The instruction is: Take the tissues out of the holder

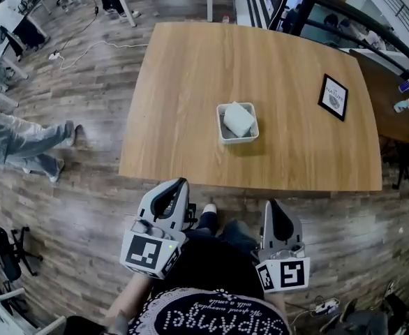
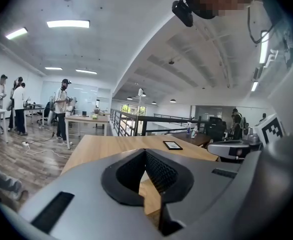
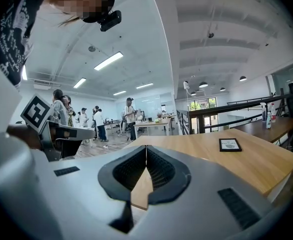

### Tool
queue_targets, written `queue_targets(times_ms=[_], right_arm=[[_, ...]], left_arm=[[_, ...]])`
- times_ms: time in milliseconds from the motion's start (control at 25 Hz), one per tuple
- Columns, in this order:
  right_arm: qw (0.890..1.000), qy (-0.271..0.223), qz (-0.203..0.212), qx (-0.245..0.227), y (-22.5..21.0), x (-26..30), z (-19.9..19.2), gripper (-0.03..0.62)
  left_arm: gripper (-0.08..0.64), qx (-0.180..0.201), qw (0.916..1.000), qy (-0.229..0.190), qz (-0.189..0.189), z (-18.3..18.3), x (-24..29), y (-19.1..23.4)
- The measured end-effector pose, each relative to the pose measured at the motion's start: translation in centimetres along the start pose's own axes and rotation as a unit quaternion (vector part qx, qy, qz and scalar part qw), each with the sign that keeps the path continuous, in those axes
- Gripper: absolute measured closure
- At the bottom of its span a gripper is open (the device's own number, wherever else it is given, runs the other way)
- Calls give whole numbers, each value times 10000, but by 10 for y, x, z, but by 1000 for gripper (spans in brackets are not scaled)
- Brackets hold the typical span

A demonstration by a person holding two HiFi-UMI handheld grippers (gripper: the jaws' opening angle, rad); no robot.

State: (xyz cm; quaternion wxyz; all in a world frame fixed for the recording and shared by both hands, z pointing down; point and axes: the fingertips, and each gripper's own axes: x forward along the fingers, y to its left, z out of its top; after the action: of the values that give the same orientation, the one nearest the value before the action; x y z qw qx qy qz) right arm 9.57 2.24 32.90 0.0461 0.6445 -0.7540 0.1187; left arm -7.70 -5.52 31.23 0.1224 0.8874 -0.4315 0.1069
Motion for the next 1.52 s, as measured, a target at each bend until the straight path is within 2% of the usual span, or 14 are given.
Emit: queue_targets(times_ms=[120, 360, 520, 720, 960, 1280, 1520], right_arm=[[10000, 57, 64, 36, -2, 2, -3, 581], [9995, 230, 198, 119, -6, 4, -18, 581], [9991, 193, 370, 88, -11, 11, -12, 581], [9981, 111, 609, 23, -22, 22, 0, 581], [9969, 132, 775, -29, -36, 33, 4, 581], [9955, 95, 931, -112, -58, 43, 7, 581], [9950, 141, 980, -158, -70, 42, 9, 581]], left_arm=[[555, 85, 9997, -70, 215, -4, -5, 17], [555, 107, 9977, 96, 669, -18, -15, 37], [555, 279, 9971, 25, 708, -10, -14, 26], [555, 257, 9963, -143, 806, 3, -9, 14], [555, 64, 9942, -160, 1061, 5, 0, 15], [555, -134, 9923, -202, 1216, 7, 18, 3], [555, -65, 9914, -295, 1276, 7, 22, -6]])
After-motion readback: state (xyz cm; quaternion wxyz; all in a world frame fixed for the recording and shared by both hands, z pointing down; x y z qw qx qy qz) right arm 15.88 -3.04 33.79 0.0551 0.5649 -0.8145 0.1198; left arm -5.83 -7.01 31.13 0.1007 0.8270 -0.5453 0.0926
